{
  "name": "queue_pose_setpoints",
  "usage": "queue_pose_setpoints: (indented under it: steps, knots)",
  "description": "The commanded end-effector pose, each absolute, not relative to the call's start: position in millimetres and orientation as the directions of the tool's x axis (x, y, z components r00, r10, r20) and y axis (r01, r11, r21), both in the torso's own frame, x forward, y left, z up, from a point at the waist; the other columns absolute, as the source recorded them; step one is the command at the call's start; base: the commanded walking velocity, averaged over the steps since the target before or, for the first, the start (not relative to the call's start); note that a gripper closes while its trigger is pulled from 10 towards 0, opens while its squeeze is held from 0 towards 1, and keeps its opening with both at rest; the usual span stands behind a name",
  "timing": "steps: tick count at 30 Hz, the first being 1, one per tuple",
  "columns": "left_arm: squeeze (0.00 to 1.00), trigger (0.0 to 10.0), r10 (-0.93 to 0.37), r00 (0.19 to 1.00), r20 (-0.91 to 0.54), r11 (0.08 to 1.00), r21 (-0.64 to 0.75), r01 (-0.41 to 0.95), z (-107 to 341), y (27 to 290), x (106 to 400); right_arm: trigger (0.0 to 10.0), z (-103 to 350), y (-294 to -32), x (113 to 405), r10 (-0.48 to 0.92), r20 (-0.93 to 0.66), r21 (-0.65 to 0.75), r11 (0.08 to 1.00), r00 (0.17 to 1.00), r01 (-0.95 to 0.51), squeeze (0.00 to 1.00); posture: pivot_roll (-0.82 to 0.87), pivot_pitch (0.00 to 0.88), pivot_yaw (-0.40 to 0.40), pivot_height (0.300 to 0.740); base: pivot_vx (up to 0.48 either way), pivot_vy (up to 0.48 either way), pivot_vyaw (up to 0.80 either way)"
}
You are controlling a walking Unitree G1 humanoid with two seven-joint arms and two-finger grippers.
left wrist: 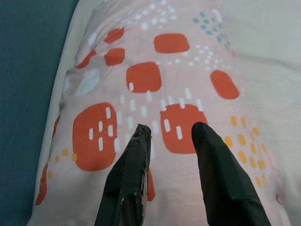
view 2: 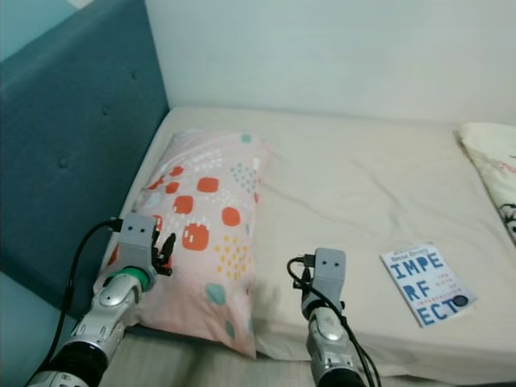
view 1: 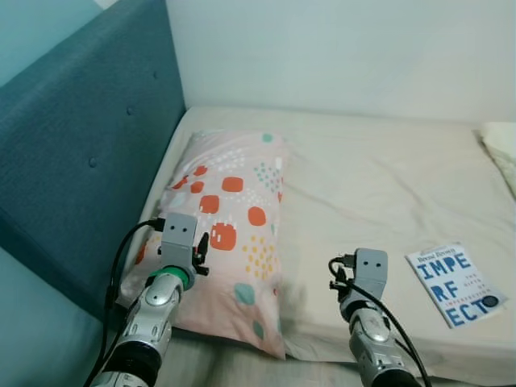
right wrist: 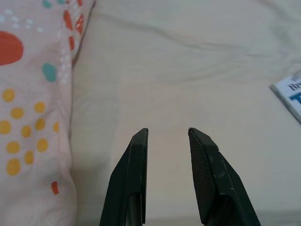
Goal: Clean up the room
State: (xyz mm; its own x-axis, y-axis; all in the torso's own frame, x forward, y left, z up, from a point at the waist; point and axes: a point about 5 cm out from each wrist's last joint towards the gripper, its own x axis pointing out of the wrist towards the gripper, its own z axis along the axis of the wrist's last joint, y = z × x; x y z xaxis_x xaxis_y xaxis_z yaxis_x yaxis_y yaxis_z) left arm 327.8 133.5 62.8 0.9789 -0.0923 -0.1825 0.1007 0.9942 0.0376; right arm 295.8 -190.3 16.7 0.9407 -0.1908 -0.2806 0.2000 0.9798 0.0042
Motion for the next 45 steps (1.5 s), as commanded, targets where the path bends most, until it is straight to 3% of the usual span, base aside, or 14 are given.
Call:
queue_pose_setpoints:
  steps: [1, 11, 45]
  knots:
    - [0.0, 10.0, -0.093, 0.975, -0.201, 0.993, 0.056, 0.106, 57.7, 135.1, 325.1, 10.0, 9.9, -190.0, 290.3, -0.198, -0.308, 0.011, 0.977, 0.93, 0.211, 0.0, 0.01, 0.0, 0.115, 0.74, 0.0, 0.0, 0.0]
    - [0.0, 10.0, -0.097, 0.975, -0.198, 0.993, 0.044, 0.107, 58.2, 133.4, 325.7, 10.0, 9.8, -190.2, 290.3, -0.196, -0.308, 0.011, 0.978, 0.931, 0.209, 0.0, 0.01, 0.0, 0.115, 0.74, 0.0, -0.055, 0.0]
    - [0.0, 10.0, -0.088, 0.976, -0.198, 0.995, 0.03, 0.096, 58.0, 135.0, 325.2, 10.0, 10.6, -192.3, 290.8, -0.196, -0.307, 0.007, 0.978, 0.931, 0.208, 0.0, 0.01, 0.0, 0.107, 0.74, 0.0, -0.362, 0.0]
